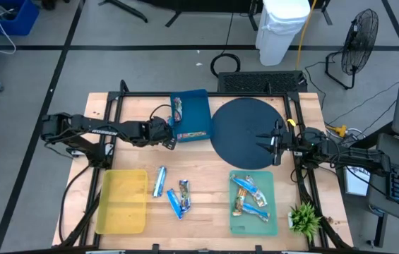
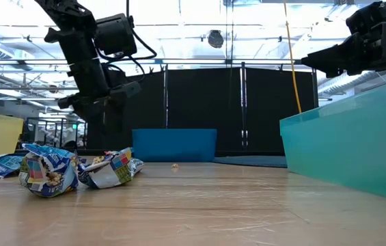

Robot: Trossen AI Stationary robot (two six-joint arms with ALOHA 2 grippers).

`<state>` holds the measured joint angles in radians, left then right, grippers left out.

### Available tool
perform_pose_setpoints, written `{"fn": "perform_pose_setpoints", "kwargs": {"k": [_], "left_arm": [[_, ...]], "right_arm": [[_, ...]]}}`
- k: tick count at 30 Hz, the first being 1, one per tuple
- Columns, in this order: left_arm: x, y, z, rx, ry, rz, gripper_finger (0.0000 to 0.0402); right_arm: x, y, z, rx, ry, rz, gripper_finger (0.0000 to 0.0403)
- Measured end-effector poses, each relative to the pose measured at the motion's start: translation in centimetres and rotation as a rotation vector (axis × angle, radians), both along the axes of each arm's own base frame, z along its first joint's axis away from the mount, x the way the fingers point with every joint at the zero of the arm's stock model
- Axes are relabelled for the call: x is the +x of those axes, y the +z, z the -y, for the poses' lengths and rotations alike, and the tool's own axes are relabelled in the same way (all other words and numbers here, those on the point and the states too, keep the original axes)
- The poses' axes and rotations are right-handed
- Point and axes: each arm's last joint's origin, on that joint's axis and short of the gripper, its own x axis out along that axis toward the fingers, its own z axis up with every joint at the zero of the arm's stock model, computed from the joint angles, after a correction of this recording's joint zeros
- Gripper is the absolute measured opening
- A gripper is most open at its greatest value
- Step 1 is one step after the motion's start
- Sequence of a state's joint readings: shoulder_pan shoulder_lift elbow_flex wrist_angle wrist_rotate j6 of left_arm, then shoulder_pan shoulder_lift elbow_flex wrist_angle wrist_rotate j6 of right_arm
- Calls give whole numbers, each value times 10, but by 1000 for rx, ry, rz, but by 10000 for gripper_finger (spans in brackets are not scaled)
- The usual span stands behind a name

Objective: Pick and place Granola Bars by type
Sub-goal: Put the red granola bar into the blue bin

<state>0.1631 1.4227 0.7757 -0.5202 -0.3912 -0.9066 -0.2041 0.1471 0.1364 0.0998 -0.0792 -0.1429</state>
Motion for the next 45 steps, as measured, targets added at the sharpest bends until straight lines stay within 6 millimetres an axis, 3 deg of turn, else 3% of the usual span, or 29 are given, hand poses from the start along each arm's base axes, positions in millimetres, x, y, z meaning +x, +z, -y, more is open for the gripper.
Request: {"fn": "perform_pose_setpoints", "kwargs": {"k": [10,25,35,39,45], "left_arm": [[6,-17,-2,-53,32,-33,216],[18,-49,-20,-97,57,-70,218],[16,-43,-21,-150,32,-42,217],[15,-39,-19,-178,19,-30,188],[14,-38,-19,-184,-2,-40,91]], "right_arm": [[0,0,0,0,0,0,125],[0,0,0,0,1,-3,125],[0,0,0,0,1,-1,125],[0,0,0,0,1,-1,125],[0,0,0,0,1,0,125]]}}
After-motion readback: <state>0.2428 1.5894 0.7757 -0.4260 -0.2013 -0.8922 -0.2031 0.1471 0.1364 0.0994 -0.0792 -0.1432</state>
